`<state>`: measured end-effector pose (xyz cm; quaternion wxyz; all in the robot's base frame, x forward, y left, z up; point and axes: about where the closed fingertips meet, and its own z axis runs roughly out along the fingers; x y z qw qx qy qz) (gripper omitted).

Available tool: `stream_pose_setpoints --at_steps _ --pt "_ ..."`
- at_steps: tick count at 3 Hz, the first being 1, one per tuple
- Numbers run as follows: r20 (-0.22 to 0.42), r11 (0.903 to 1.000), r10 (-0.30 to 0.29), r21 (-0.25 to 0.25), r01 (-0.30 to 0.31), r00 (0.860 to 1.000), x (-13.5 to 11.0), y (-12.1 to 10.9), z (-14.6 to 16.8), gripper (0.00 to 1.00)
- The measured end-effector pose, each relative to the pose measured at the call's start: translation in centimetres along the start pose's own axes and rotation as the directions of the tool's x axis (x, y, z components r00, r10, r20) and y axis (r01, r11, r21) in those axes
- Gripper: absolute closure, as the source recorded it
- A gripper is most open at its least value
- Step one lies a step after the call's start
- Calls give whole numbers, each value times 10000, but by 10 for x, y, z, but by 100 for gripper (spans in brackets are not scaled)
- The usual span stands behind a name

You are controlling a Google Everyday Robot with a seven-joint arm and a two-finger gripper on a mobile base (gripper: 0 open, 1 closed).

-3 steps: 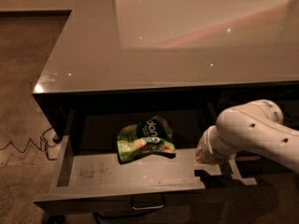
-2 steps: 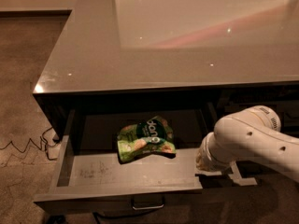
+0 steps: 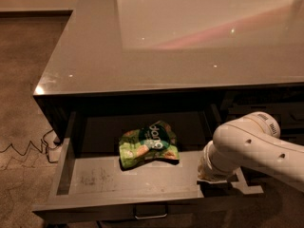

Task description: Open top drawer

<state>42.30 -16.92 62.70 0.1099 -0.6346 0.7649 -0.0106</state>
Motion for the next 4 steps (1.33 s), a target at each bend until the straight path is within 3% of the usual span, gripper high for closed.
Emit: stream_pose_setpoints --at_steps 1,4 --pt "26 9996 -239 -120 240 9997 -3 12 3 100" --pt "56 9994 -138 -317 140 9999 3 28 8 100"
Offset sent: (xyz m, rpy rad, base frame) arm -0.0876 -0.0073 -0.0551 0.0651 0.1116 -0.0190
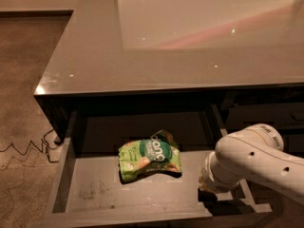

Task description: Open top drawer

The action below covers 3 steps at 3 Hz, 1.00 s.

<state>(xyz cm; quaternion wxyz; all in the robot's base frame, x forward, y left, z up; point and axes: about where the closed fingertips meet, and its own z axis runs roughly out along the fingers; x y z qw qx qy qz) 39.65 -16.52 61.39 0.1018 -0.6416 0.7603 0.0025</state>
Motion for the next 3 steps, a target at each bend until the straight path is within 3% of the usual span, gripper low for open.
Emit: stream_pose_setpoints --at_steps 1,2,3 --pt "-93 9992 225 -333 -228 9997 14 31 4 100" --pt "-93 9992 225 -333 -228 9997 13 29 4 100" --pt "-253 9970 412 -650 -428 9988 27 59 7 100"
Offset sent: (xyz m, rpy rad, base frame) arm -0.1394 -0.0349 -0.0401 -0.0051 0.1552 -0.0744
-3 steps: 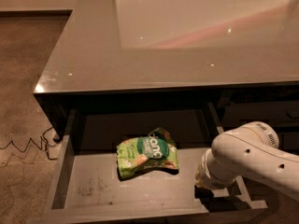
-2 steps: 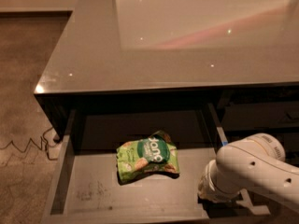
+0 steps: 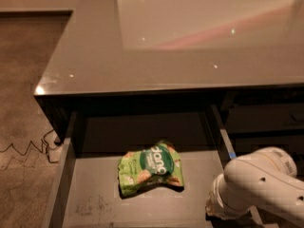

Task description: Open top drawer

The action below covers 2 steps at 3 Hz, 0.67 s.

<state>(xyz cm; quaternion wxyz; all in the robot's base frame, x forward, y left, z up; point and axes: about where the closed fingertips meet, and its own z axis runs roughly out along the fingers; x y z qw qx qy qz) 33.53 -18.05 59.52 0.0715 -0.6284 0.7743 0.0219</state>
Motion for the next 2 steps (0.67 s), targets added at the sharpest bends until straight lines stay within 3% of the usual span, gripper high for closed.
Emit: stream_pose_setpoints --at_steps 2 --pt "0 10000 0 0 0 10000 -1 -1 0 59"
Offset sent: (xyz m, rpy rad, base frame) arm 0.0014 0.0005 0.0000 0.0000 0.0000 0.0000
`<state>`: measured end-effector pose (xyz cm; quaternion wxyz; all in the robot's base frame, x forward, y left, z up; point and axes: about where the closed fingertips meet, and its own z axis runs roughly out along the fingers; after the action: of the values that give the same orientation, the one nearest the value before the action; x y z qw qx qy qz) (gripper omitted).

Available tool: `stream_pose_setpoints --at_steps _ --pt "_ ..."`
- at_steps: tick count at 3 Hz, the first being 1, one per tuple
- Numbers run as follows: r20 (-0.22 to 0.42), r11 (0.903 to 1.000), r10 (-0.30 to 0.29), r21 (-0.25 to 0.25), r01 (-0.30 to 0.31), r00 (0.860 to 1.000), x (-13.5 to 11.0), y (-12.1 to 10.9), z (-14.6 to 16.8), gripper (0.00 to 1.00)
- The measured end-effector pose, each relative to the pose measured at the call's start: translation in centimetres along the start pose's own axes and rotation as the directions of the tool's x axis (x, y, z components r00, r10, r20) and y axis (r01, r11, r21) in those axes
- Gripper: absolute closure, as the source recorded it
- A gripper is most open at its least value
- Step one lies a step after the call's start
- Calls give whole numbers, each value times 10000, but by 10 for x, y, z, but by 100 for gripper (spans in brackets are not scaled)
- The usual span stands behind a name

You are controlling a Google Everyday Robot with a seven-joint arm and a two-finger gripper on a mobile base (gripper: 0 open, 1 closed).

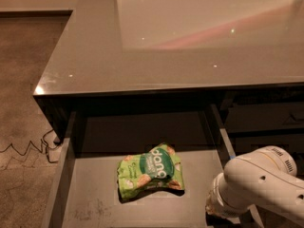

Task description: Open top drawer

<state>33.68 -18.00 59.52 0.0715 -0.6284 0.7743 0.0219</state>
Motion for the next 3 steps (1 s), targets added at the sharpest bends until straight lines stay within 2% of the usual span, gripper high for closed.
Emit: stream_pose_setpoints --at_steps 2,3 --pt "-1 10000 -1 0 1 10000 0 0 0 12" --pt "-1 10000 -1 0 1 10000 0 0 0 0"
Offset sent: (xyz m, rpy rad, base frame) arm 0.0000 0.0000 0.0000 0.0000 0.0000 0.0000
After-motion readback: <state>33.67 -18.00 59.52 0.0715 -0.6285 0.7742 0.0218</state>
